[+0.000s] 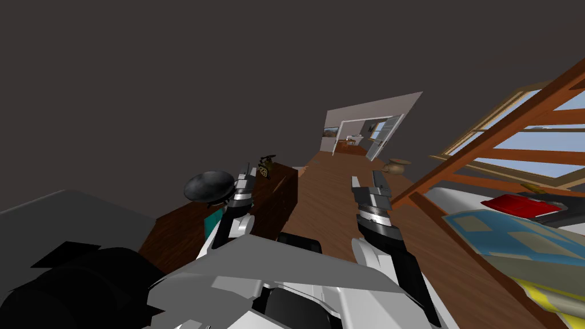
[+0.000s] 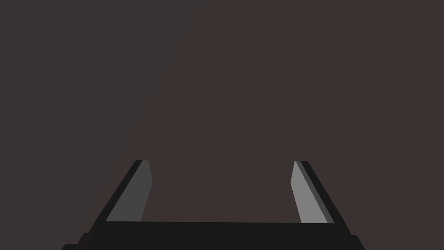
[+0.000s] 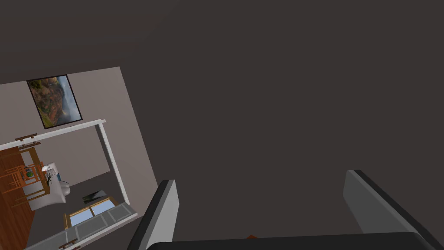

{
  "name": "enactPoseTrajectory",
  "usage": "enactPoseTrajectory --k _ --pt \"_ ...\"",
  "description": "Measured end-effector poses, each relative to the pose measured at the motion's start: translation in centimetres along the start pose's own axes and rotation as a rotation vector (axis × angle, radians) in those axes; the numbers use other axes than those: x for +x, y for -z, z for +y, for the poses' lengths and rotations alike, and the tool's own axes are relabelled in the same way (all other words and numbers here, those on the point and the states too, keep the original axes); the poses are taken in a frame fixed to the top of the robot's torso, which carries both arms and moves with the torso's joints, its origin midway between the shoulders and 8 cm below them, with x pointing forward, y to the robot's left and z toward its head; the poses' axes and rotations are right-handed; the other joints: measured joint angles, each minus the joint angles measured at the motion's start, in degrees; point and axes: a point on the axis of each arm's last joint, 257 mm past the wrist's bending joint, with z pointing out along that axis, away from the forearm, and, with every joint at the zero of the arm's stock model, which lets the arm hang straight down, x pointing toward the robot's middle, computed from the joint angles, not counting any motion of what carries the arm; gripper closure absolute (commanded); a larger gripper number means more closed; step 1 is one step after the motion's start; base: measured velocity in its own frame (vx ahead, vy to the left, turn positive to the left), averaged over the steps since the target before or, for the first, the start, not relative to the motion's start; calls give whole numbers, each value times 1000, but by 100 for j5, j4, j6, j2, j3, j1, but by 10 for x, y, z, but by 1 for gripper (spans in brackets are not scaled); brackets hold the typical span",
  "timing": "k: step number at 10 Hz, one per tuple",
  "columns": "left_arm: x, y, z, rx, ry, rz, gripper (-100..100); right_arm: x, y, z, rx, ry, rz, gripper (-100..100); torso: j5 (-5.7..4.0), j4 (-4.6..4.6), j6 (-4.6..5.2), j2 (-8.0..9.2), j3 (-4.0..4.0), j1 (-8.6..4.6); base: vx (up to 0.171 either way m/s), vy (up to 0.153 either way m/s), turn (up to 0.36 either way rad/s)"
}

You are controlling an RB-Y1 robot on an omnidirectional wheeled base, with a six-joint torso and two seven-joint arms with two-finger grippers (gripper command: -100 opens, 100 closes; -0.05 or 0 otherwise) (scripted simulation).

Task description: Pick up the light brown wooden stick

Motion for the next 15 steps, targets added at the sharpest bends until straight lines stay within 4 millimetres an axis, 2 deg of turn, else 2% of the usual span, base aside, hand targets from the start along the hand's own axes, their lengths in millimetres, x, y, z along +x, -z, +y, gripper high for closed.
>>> enactPoseTrajectory --k 4,15 --pt "6 1 7 1 -56 85 -100 0 0 0 0 0 0 0 -8 -3 1 -12 -7 -33 29 -79 -49" --pt "23 8 28 -14 -183 329 -100 0 0 0 0 0 0 0 -5 -4 0 -16 -9 -19 39 -54 -52"
